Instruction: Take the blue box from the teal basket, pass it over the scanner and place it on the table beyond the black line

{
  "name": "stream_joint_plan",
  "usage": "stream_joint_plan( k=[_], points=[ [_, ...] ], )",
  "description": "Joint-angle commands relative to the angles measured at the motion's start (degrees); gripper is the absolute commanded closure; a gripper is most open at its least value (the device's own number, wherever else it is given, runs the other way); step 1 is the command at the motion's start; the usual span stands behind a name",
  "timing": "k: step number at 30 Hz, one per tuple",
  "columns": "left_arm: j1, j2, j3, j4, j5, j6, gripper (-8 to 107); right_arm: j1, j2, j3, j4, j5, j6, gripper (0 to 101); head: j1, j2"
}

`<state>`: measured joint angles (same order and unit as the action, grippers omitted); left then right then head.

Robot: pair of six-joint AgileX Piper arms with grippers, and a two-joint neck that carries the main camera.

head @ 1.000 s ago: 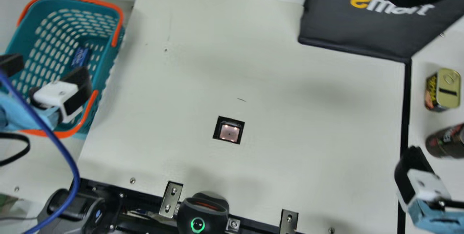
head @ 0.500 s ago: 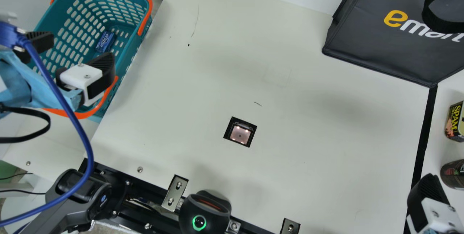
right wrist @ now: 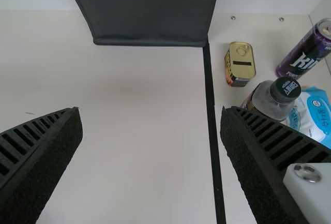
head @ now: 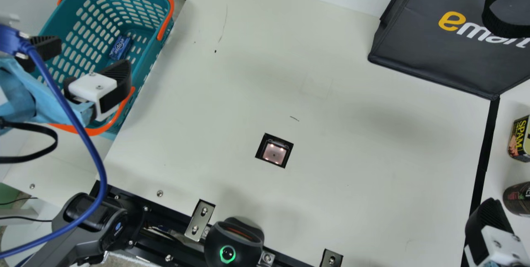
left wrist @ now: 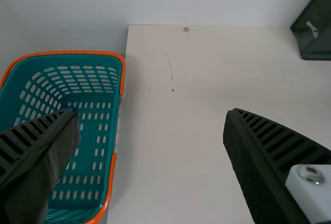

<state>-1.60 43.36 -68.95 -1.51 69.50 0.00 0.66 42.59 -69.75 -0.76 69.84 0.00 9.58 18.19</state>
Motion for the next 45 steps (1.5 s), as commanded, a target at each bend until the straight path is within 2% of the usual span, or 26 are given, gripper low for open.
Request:
stream_joint_plan(
  k=[1, 10, 18, 23, 34, 40, 45],
  points=[
    [0.05, 0.05, 0.02, 0.11, -0.03, -0.11, 9, 0.00, 0.00, 0.00, 0.00, 0.00, 0.00, 6, -1.66, 0.23],
    [5.34, 2.41, 0.19, 1.76, -1.00, -4.55, 9, 0.00, 0.00, 0.00, 0.00, 0.00, 0.00, 6, -1.66, 0.23],
    [15.51, 5.81, 0.83, 0.36, -3.37, -4.26, 9, 0.00, 0.00, 0.00, 0.00, 0.00, 0.00, 6, -1.66, 0.23],
    [23.62, 8.44, 0.94, -3.34, -4.70, 0.49, 9, 0.00, 0.00, 0.00, 0.00, 0.00, 0.00, 6, -1.66, 0.23],
    [38.85, 17.79, 0.60, -12.37, -7.45, 17.40, 9, 0.00, 0.00, 0.00, 0.00, 0.00, 0.00, 6, -1.66, 0.23],
    [42.56, 23.98, 0.18, -14.53, -9.37, 24.67, 9, 0.00, 0.00, 0.00, 0.00, 0.00, 0.00, 6, -1.66, 0.23],
    [42.52, 29.15, 0.13, -14.27, -11.74, 28.04, 9, 0.00, 0.00, 0.00, 0.00, 0.00, 0.00, 6, -1.66, 0.23]
  ],
)
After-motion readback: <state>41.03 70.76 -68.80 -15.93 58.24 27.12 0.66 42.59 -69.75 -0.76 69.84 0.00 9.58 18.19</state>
